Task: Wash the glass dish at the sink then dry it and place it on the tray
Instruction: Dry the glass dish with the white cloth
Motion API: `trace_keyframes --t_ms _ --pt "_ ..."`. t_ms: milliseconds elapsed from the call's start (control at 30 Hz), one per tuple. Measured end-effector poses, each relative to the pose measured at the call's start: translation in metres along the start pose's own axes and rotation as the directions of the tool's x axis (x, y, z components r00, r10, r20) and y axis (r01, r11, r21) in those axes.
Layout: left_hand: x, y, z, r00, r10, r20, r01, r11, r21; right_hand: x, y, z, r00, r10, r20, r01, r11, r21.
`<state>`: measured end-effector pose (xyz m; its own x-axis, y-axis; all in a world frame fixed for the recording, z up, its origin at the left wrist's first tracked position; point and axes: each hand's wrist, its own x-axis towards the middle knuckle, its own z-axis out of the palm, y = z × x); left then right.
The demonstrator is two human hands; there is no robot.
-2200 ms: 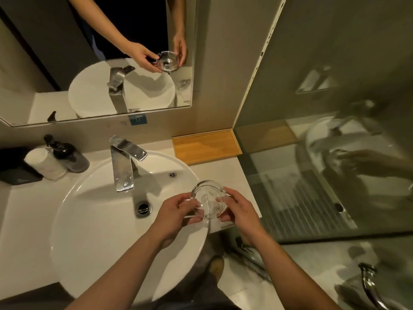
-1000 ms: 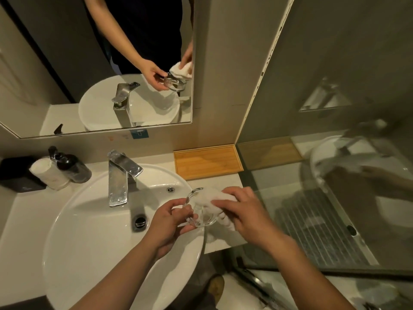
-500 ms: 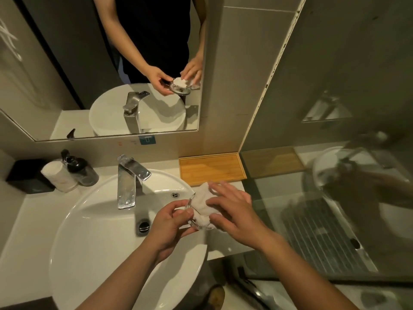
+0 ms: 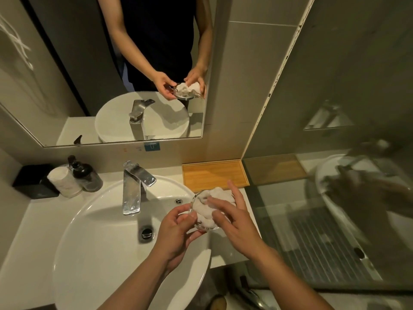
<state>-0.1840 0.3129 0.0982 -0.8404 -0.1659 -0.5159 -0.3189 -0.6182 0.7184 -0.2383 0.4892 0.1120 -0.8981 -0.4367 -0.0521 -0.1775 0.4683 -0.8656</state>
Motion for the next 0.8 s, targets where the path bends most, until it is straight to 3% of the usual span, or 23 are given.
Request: trace_keyframes --t_ms 100,267,367,433,567,700,800 --pt "-0.001 0.002 0.003 1.000 0.011 0.019 -0.011 1.000 -0.023 0.003 0.000 0.009 0.992 -0.018 -0.124 0.036 0.989 0.146" --pt "-0.004 0.002 0.005 0.999 0.044 0.014 -0.044 0.999 -0.007 0.005 -0.004 0.017 0.996 -0.014 -0.083 -0.002 0.982 -0.187" --pt "-0.004 0.001 0.003 0.999 0.053 -0.008 -0.053 0.999 0.012 0.004 -0.006 0.017 0.998 -0.015 -0.064 -0.001 0.973 -0.232" --pt "-0.003 -0.003 0.001 0.999 0.045 -0.019 -0.045 0.999 0.003 0.005 -0.006 0.018 0.997 -0.003 -0.082 -0.009 0.989 -0.144" --pt "-0.003 -0.005 0.001 0.999 0.044 -0.013 -0.044 0.998 -0.037 0.004 -0.016 0.021 0.973 0.072 -0.221 -0.018 0.972 0.235" --pt "-0.003 -0.008 0.004 0.998 0.065 -0.007 -0.065 0.997 -0.042 0.003 -0.026 0.030 0.943 0.125 -0.309 -0.029 0.954 0.299" --pt "-0.005 -0.004 0.004 0.999 0.027 0.038 -0.024 0.996 -0.080 0.003 -0.027 0.033 0.944 0.152 -0.292 -0.051 0.943 0.328"
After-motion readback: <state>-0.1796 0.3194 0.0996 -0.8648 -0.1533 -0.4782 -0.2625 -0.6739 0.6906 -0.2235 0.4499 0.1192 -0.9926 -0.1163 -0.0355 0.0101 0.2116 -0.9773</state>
